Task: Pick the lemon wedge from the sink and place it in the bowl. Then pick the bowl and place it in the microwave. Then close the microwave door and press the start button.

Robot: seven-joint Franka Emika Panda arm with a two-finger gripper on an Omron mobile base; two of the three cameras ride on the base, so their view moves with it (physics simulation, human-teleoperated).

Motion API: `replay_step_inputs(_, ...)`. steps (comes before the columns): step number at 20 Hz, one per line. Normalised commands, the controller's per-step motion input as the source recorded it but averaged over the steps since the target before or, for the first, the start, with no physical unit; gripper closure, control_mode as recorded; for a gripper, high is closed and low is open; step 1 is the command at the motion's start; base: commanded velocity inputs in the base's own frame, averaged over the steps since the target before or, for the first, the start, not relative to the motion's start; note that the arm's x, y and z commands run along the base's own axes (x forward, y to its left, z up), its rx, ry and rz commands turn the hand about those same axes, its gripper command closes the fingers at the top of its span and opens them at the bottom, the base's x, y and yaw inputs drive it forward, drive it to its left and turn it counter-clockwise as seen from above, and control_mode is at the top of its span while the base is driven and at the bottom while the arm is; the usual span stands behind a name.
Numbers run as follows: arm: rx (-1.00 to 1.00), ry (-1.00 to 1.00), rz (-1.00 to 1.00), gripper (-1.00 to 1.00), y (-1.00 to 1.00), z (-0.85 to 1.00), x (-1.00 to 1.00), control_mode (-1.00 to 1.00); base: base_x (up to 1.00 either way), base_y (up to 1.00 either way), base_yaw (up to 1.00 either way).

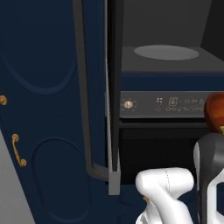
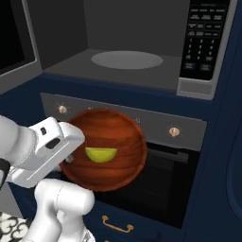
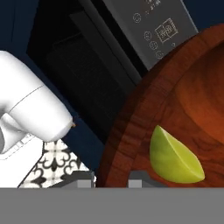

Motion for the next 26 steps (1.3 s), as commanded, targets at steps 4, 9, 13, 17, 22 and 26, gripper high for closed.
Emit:
replay_step_inputs(4, -0.11, -0.05, 0.17, 1.00, 0.25, 0.55, 0.00, -1.00, 0.00, 0.00, 0.00)
replay_step_inputs(9, -0.14, -0.17, 0.25, 1.00, 0.02, 0.47, -0.18, -1.00, 0.00, 0.00, 0.00)
replay_step_inputs(13, -0.13, -0.21, 0.28, 1.00, -0.01, 0.42, -0.14, -1.00, 0.00, 0.00, 0.00)
replay_step_inputs(17, -0.08, -0.08, 0.24, 1.00, -0.01, 0.35, 0.06, -1.00, 0.00, 0.00, 0.00)
replay_step_inputs(22, -0.02, -0.01, 0.08, 1.00, -0.16, 0.09, 0.43, -1.00, 0.00, 0.00, 0.00)
replay_step_inputs(26, 0.00, 0.00, 0.02, 1.00, -0.16, 0.06, 0.61, -1.00, 0.00, 0.00, 0.00)
